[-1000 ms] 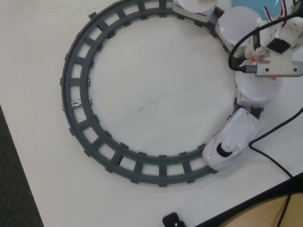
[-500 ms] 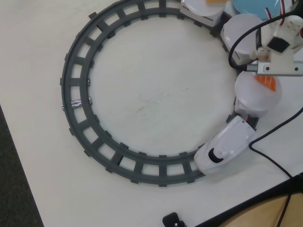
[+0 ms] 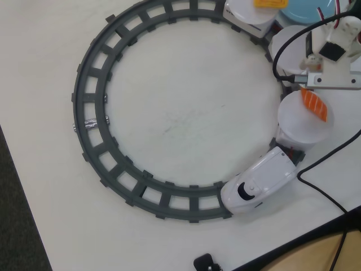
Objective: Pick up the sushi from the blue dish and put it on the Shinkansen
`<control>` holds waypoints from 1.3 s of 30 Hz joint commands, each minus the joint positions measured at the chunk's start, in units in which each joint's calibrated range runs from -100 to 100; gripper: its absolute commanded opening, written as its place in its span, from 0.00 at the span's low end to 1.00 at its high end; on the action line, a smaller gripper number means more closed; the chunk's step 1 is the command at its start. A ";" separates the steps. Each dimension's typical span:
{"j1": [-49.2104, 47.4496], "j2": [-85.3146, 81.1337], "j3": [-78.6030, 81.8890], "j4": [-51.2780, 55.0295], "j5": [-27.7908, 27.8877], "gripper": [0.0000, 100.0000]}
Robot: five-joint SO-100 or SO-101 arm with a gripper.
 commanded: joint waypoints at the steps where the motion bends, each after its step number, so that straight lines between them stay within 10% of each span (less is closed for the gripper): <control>1: -0.15 -3.13 -0.21 -0.14 -0.14 0.02; 28: -7.19 -3.55 8.58 -2.62 -1.13 0.03; 39: -7.37 -3.97 8.22 -1.68 -1.19 0.28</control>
